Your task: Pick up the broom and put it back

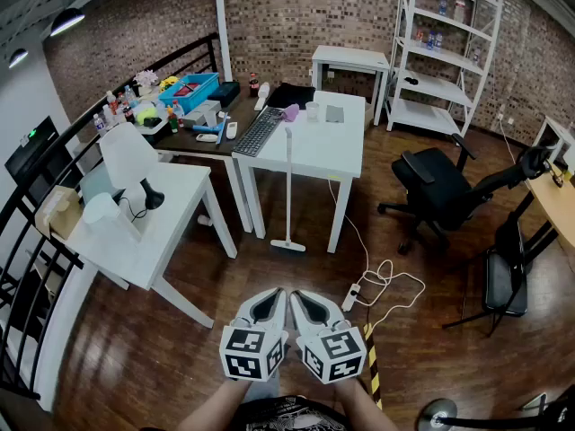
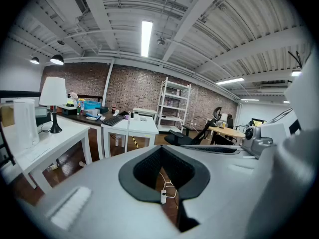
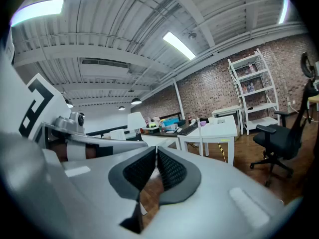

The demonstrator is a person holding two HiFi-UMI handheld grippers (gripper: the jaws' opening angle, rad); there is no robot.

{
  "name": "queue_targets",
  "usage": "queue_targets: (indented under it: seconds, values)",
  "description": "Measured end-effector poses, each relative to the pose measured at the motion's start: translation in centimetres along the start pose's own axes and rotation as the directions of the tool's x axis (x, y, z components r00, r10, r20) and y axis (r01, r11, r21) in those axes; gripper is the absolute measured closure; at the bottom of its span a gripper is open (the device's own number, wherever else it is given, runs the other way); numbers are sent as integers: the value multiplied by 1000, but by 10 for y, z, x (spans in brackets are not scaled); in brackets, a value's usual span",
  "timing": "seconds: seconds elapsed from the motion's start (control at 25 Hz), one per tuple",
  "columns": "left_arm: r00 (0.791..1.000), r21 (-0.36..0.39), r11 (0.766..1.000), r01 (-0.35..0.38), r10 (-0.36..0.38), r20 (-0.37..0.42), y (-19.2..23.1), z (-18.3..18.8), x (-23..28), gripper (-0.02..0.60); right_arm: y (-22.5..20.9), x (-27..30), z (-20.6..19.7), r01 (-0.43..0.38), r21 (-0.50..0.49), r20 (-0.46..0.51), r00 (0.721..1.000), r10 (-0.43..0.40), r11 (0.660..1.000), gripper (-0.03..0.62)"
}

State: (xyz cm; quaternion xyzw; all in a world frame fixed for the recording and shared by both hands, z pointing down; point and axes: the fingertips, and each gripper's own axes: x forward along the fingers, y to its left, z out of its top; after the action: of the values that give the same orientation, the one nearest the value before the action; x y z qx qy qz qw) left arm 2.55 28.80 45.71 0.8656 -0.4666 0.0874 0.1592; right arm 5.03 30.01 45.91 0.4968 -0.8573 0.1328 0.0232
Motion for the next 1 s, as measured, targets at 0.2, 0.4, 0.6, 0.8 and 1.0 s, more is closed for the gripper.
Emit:
queue_targets:
  seconds: [0.2,0.4,0.6,0.8,1.0]
  values:
    - [1000,-7,1000,-4,4,8,34,19,35,577,-20,43,11,14,-4,1,1000,-14,1000,585]
    - [1000,1,1000,17,-17,5,73,47,74,577,-37,97,31,43,-2,-1,999,-43,999,582]
    - [999,-10,999,46,-46,-1,113,70,108,577,-49,151,46,67,-1,-17,998,-67,998,568]
    - [997,-21,997,72,-72,-2,155,86,133,577,-54,201,55,91,2,-21,996,-91,996,568]
    - [996,-19,996,88,-88,5,187,100,152,577,-57,240,65,102,6,-17,995,-102,995,559]
